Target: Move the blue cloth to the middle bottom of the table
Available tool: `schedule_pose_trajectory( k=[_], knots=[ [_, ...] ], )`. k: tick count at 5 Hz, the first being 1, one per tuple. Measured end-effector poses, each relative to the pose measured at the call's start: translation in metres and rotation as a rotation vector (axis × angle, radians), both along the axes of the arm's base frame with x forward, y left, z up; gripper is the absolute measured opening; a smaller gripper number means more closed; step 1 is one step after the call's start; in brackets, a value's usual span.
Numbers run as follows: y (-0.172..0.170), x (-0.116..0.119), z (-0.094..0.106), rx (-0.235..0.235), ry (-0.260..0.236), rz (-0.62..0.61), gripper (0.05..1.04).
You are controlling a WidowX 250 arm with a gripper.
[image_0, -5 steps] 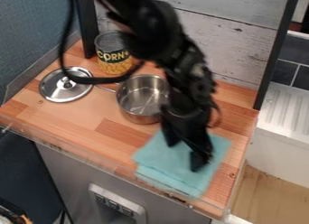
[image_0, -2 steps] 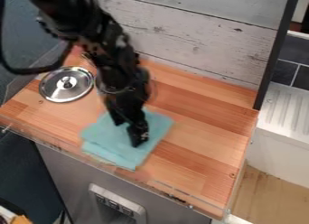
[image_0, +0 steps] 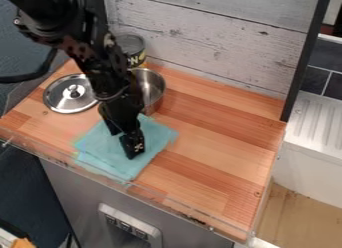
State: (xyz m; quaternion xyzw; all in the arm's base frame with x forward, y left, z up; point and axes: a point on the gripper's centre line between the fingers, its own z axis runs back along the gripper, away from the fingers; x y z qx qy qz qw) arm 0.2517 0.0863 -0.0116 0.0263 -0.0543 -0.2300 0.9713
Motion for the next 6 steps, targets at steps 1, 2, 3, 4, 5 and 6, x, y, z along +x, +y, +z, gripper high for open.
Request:
schedule_pose_trajectory(
  k=[1, 2, 3, 4, 5, 6],
  knots=[
    [0.0, -0.002, -0.001, -0.013, 0.001, -0.008, 1.001],
    [0.001, -0.005, 0.0, -0.022, -0.005, -0.007, 1.001],
    [0.002, -0.021, 0.006, -0.034, 0.004, 0.03, 1.001],
    [-0.004, -0.036, 0.022, -0.052, 0.02, 0.095, 1.0],
    [-0.01, -0.038, 0.032, -0.086, 0.02, 0.125, 1.0],
    [-0.014, -0.033, 0.035, -0.091, 0.016, 0.127, 1.0]
  ],
)
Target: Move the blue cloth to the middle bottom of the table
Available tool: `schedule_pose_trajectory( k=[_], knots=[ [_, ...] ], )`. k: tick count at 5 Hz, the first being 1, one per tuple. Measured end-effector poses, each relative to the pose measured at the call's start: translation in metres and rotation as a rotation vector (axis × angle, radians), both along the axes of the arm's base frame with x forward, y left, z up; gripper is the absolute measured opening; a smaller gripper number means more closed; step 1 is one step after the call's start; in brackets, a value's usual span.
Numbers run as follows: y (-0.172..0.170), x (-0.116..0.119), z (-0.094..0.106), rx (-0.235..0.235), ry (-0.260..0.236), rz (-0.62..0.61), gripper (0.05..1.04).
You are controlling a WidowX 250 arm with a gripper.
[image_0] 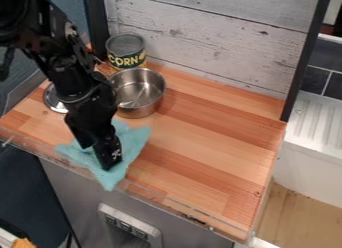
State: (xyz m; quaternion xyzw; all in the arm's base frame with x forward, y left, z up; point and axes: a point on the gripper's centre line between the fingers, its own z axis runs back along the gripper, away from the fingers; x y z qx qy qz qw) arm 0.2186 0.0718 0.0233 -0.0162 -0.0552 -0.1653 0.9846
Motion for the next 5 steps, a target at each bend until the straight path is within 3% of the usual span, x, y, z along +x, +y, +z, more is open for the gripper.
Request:
schedule_pose_trajectory(
  k=[1, 3, 5],
  knots=[
    [-0.005, 0.009, 0.004, 0.01, -0.012, -0.014, 1.0],
    [-0.008, 0.019, 0.03, 0.08, -0.045, 0.049, 1.0],
    [-0.007, 0.015, 0.035, 0.128, -0.018, 0.101, 1.001]
  ],
)
